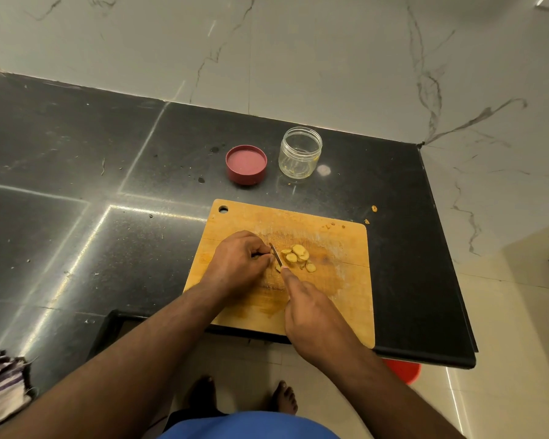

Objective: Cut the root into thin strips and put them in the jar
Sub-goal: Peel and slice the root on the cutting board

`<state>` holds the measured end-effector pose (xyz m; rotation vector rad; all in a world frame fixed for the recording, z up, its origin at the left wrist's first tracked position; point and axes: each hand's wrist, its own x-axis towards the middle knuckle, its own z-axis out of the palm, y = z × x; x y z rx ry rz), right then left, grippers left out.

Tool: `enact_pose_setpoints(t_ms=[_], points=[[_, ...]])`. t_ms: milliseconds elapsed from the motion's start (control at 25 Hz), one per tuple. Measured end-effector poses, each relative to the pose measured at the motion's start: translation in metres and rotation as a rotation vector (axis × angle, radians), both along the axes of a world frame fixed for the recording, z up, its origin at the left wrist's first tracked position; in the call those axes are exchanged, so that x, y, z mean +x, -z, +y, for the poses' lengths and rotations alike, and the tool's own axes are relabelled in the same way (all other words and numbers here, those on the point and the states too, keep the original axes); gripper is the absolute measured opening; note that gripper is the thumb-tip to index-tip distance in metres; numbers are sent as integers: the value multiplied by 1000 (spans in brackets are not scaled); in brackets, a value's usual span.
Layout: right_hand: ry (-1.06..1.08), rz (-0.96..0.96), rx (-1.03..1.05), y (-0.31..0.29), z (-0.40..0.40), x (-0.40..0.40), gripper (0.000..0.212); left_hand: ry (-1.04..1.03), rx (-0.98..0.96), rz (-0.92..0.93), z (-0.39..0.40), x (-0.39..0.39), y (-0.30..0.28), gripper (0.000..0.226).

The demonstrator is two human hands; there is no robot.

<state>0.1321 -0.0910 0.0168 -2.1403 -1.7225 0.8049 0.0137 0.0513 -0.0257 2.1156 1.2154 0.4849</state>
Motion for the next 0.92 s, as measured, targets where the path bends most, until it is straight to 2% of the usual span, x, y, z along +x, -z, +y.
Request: enact_pose_setpoints(t_ms=[920], points=[[26,17,15,6,-13,-8,62,-6,5,41,-2,1,-3,16]])
